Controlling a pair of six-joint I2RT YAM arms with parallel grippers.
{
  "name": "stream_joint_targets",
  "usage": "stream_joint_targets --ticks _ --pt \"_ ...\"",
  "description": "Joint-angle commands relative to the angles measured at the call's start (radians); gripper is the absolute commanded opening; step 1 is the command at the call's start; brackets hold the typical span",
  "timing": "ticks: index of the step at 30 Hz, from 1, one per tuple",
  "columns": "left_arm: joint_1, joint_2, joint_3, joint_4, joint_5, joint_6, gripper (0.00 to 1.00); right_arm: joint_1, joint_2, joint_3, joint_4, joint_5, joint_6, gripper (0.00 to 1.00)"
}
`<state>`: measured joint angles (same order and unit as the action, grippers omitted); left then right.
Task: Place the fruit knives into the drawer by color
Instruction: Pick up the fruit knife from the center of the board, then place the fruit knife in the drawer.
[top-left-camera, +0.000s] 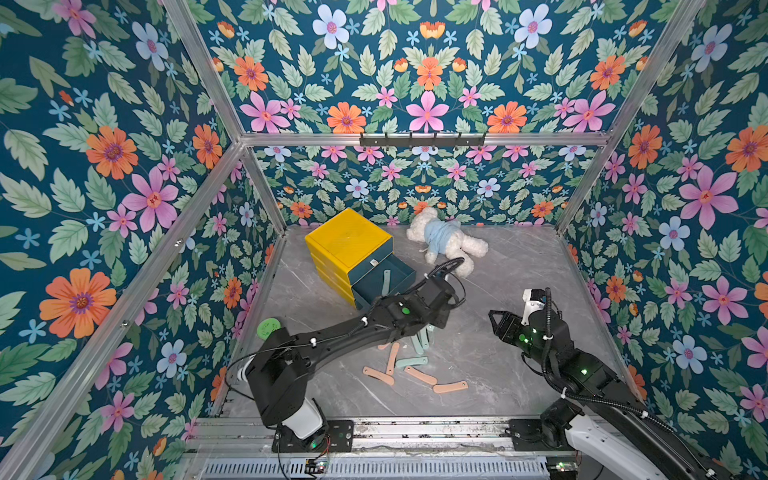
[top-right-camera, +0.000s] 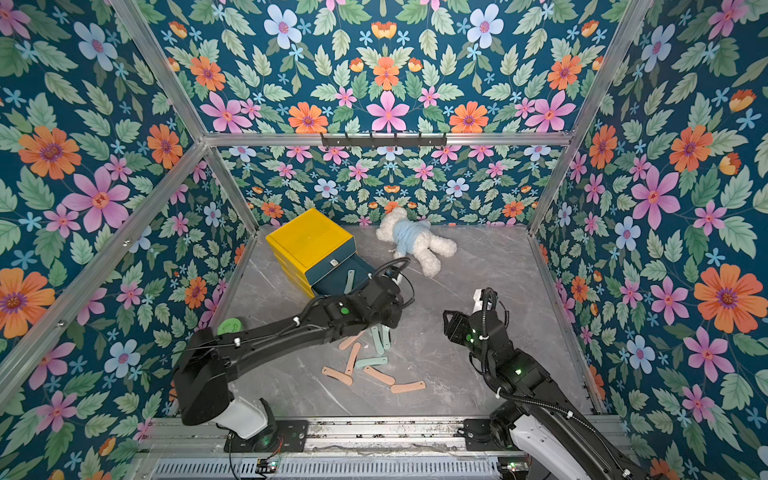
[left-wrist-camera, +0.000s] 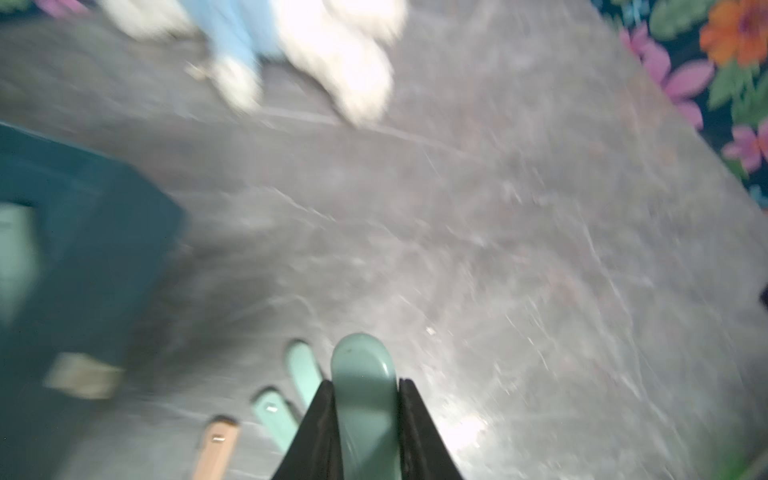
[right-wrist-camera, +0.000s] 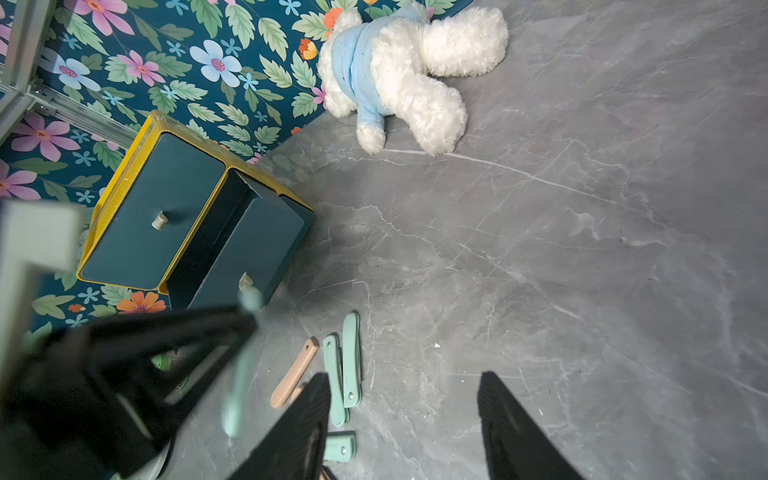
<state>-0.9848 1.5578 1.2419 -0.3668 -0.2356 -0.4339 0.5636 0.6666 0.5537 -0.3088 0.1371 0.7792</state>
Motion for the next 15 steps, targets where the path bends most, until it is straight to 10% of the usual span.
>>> stream_joint_targets --ticks 1,15 --pt "0.055 -0.04 0.039 -0.042 -0.123 0.066 0.23 0.0 0.002 0.002 0.025 -0.005 0.014 0.59" --pt "0.224 0.101 0.185 -0.021 -0.372 0.18 0.24 0.001 0.003 -0.009 0.024 -0.027 0.014 0.59"
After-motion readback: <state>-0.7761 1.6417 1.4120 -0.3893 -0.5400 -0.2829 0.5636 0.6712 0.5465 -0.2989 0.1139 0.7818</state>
